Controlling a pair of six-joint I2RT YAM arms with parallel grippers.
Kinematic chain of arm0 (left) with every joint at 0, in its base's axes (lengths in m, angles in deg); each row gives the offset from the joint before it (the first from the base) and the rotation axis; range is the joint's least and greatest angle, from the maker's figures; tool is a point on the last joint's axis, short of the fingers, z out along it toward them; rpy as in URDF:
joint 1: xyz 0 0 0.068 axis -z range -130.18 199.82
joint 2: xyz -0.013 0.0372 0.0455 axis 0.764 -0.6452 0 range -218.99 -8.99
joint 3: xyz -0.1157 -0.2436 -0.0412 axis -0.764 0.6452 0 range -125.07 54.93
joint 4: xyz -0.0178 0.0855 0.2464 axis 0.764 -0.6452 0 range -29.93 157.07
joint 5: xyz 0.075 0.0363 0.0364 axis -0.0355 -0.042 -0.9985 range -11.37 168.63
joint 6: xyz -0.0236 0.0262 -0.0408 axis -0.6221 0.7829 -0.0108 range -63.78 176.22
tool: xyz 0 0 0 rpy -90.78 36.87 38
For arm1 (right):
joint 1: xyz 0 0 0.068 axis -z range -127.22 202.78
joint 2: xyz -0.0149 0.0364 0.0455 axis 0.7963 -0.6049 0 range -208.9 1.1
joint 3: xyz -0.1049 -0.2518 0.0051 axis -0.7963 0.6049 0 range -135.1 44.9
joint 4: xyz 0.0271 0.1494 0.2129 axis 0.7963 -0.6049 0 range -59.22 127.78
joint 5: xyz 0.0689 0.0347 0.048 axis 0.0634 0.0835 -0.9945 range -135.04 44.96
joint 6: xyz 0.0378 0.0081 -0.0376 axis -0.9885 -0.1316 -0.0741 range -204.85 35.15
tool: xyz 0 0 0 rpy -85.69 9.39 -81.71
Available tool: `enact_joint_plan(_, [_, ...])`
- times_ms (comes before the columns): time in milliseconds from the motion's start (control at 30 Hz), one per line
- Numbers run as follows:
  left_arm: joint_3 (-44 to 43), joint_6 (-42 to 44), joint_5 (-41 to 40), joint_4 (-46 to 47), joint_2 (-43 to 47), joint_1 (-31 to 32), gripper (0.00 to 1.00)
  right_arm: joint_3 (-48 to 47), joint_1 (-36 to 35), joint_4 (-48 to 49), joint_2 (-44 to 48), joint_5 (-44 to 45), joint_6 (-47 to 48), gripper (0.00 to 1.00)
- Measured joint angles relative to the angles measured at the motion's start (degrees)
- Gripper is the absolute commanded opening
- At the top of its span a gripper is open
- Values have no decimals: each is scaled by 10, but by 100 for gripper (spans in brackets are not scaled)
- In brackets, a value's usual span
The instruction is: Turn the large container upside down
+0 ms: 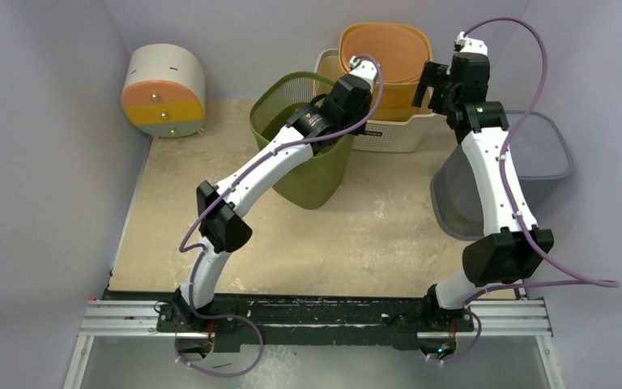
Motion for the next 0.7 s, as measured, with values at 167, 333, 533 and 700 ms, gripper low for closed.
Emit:
enact_joint_plan(167, [22,6,-1,-29,37,-1,0,16,4,1,2,0,0,100])
enact_joint_plan(333, [82,-17,36,-39,119,-5,0,28,12,3,4,-1,-1,100])
enact_joint_plan(533, [235,-98,152,72,259,-17,0,30,13,4,4,-3,-5,100])
enact_joint_plan(700, [382,-204,239,242,315,-37,0,30,13,4,4,-1,-5,100])
